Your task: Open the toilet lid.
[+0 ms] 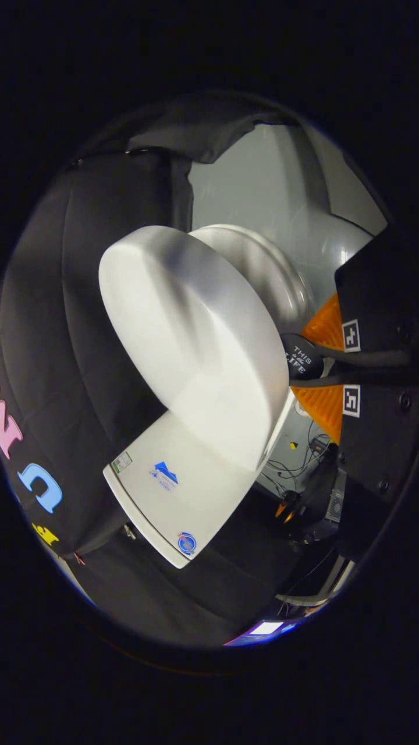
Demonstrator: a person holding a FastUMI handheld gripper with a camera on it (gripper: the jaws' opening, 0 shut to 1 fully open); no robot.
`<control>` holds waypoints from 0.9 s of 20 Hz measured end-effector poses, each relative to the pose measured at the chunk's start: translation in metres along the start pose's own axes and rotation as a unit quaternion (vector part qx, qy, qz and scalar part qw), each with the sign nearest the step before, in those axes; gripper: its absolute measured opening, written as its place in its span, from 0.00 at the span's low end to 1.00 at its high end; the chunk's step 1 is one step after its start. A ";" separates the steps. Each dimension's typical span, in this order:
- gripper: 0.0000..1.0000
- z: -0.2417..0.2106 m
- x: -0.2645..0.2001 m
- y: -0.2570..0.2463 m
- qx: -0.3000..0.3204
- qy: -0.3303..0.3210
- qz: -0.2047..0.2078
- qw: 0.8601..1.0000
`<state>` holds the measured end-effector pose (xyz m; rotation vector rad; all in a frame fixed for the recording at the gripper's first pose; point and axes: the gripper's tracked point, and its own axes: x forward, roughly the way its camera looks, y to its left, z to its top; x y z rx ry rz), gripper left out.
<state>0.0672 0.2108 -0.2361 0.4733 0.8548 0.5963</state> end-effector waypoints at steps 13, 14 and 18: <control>0.05 0.072 -0.032 0.083 -0.160 -0.059 -0.009 0.985; 0.05 0.075 -0.031 0.088 -0.176 -0.066 -0.013 0.982; 0.05 0.086 -0.032 0.106 -0.193 -0.082 -0.015 0.978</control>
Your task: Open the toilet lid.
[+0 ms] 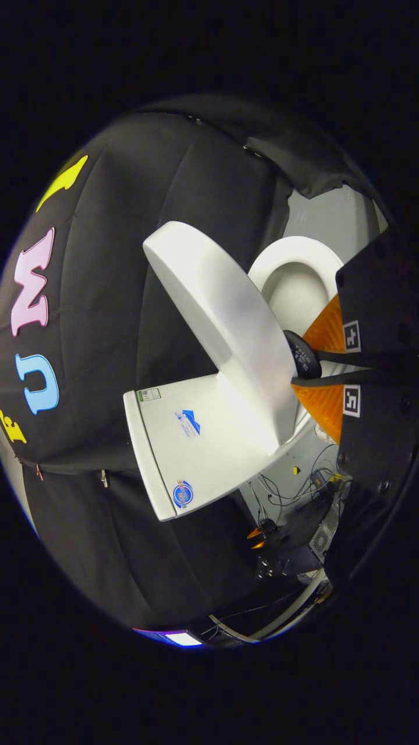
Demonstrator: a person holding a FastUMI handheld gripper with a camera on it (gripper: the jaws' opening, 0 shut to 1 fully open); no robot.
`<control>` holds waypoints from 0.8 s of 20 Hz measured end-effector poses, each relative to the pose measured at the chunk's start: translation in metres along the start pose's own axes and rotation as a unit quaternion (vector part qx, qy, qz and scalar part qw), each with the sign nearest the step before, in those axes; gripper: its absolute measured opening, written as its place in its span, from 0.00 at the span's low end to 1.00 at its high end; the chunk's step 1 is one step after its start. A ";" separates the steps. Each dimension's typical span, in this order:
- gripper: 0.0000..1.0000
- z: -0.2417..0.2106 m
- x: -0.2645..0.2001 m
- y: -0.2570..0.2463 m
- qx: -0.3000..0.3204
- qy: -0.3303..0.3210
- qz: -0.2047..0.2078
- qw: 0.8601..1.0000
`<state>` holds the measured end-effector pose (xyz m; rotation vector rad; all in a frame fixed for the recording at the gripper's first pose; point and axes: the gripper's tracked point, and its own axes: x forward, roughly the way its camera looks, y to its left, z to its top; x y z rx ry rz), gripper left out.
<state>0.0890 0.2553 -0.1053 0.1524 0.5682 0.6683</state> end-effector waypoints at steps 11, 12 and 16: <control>0.05 0.074 0.014 0.071 -0.070 -0.063 0.029 0.995; 0.05 0.079 0.016 0.077 -0.073 -0.067 0.033 0.995; 0.07 0.097 0.029 0.105 -0.094 -0.072 0.057 0.991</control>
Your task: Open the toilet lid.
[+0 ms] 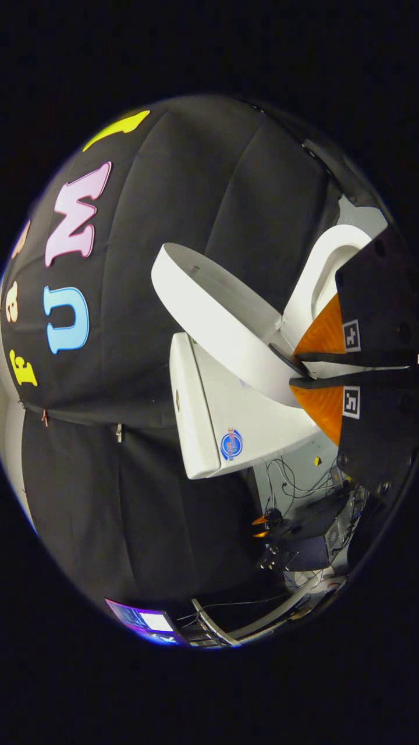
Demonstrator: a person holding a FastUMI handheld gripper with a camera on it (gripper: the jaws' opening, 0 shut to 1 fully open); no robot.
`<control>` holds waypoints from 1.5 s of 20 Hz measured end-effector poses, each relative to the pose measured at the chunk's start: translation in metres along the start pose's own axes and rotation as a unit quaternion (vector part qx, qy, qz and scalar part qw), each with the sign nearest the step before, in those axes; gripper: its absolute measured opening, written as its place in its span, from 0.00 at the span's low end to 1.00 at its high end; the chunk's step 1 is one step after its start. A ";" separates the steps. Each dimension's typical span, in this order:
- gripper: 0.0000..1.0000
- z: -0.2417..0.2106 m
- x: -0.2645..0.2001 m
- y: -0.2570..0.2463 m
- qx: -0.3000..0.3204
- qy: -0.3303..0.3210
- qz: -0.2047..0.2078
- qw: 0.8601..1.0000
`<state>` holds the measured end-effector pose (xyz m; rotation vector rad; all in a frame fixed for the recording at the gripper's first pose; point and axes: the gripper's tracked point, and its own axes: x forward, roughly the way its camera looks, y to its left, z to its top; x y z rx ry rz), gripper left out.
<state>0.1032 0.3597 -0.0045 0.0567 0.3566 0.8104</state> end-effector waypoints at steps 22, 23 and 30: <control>0.21 0.038 0.085 0.104 -0.063 -0.003 0.051 0.997; 0.25 0.035 0.086 0.107 -0.056 0.000 0.053 0.997; 0.74 0.041 0.085 0.128 0.038 0.004 0.108 0.993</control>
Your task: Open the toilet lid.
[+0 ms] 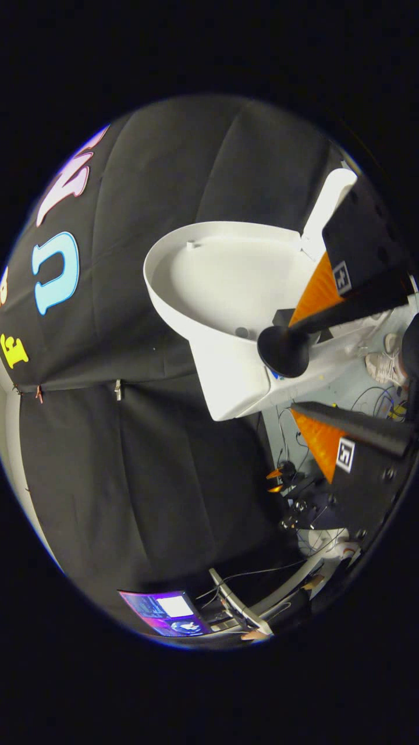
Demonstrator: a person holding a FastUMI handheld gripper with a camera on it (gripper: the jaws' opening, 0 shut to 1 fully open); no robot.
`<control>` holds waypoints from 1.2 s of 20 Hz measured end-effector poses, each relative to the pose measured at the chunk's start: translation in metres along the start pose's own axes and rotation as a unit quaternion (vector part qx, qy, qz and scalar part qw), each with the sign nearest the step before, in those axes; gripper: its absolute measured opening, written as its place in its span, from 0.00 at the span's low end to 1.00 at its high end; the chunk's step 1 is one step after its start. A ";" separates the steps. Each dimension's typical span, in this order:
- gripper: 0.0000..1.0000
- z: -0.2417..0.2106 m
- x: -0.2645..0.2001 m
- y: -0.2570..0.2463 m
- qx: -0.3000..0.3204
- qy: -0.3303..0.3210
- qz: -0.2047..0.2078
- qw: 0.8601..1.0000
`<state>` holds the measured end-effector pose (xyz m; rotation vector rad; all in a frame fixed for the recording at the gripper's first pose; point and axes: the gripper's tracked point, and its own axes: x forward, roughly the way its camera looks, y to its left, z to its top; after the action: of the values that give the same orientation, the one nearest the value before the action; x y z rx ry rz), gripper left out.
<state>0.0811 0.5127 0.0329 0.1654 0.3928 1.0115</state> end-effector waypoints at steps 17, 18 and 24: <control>1.00 0.035 -0.070 -0.048 -0.019 -0.079 -0.075 0.994; 1.00 0.041 -0.080 -0.054 -0.022 -0.091 -0.082 0.992; 0.99 0.064 -0.157 -0.118 -0.013 -0.144 -0.164 0.976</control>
<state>0.1262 0.3206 0.0929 0.2125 0.1337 0.6542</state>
